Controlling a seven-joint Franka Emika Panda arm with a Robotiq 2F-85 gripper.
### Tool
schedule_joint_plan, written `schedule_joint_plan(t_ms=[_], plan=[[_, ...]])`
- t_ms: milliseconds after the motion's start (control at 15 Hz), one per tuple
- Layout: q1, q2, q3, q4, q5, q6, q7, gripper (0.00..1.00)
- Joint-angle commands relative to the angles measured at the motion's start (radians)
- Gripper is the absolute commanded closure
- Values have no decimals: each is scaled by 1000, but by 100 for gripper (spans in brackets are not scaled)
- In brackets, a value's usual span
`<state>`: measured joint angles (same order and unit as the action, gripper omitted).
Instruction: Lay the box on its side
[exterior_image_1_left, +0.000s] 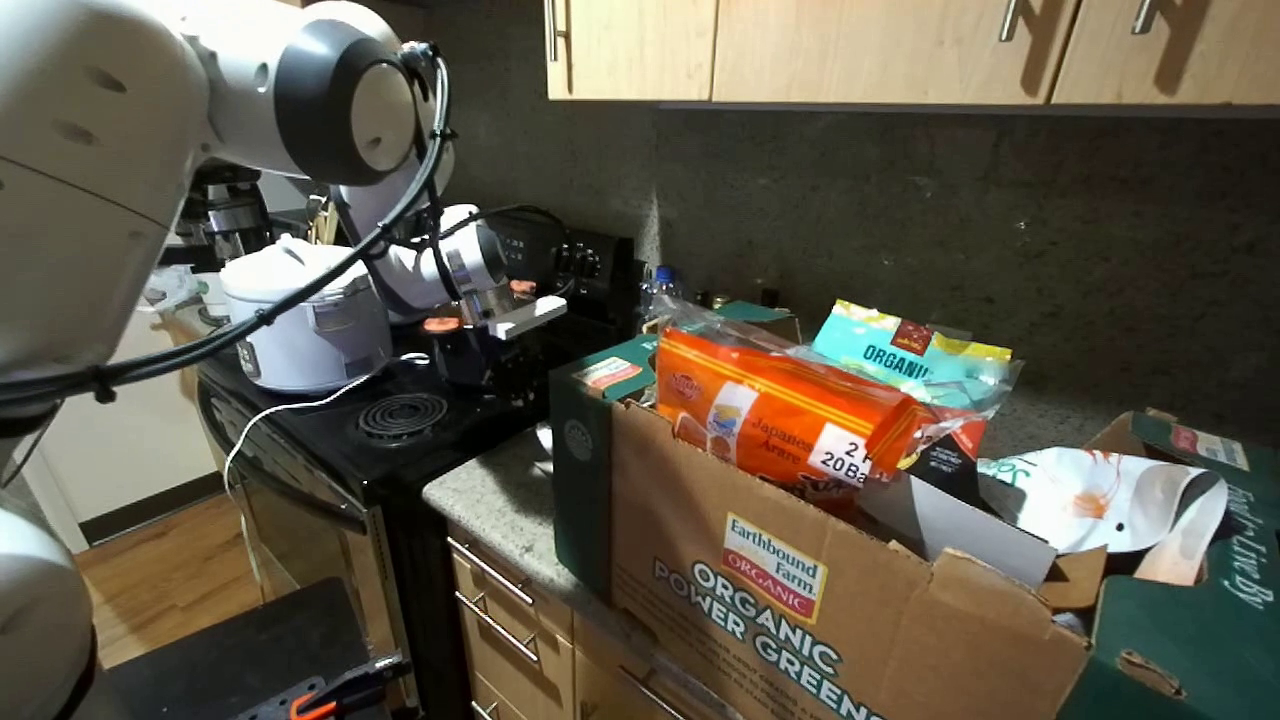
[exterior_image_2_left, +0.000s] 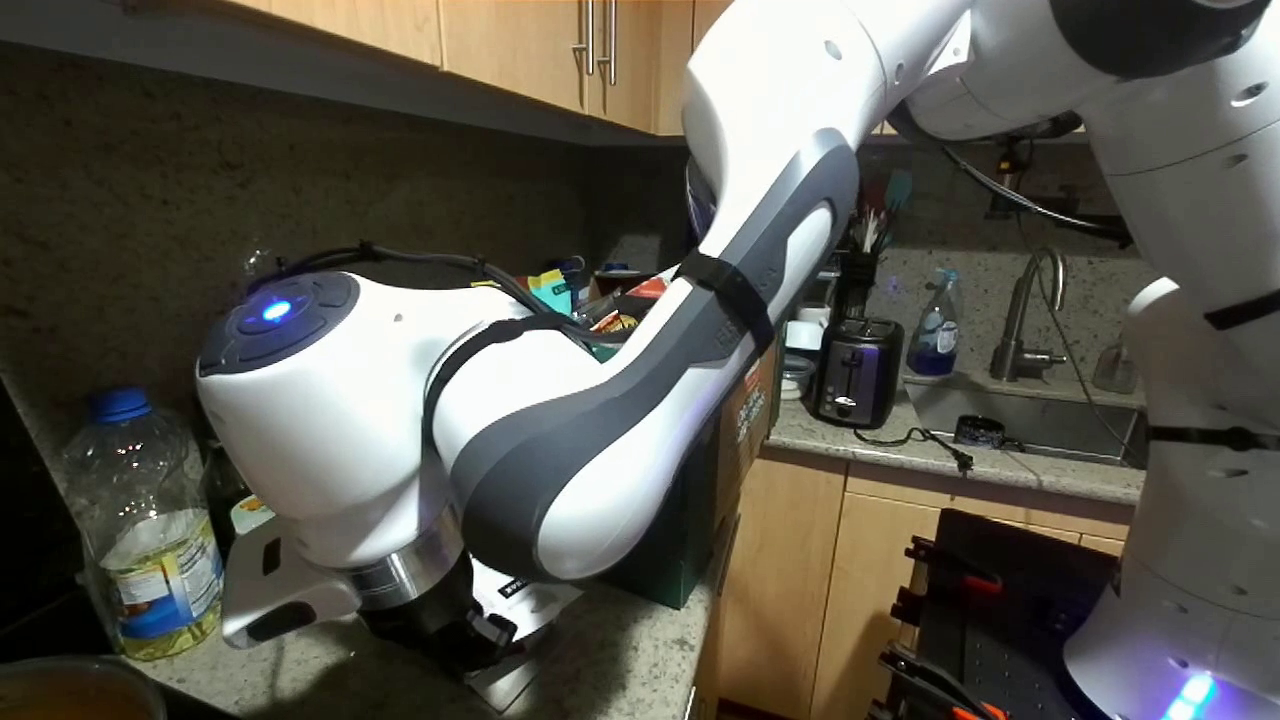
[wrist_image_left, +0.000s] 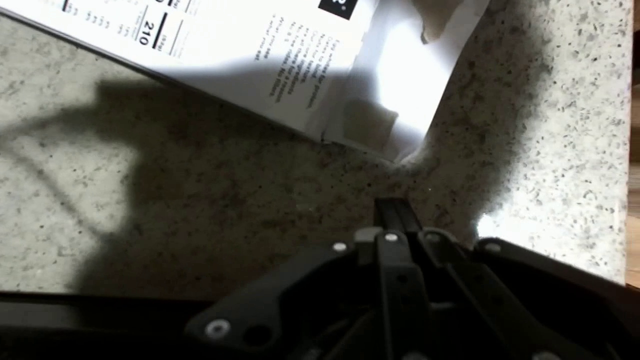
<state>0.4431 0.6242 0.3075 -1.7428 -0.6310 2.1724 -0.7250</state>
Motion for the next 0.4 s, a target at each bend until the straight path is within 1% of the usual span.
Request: schedule_joint_plan(t_ms=[0, 67, 133, 200, 267, 333], plan=[[-4, -57, 7, -75, 14, -13, 23, 100], [-5, -61, 8, -87, 16, -8, 29, 100], [-5, -65, 9, -99, 19, -3, 41, 74], [-4, -68, 10, -108, 20, 3, 51, 73], [1, -15, 3, -46, 3, -5, 23, 66], [1, -14, 3, -49, 3, -4, 25, 84]])
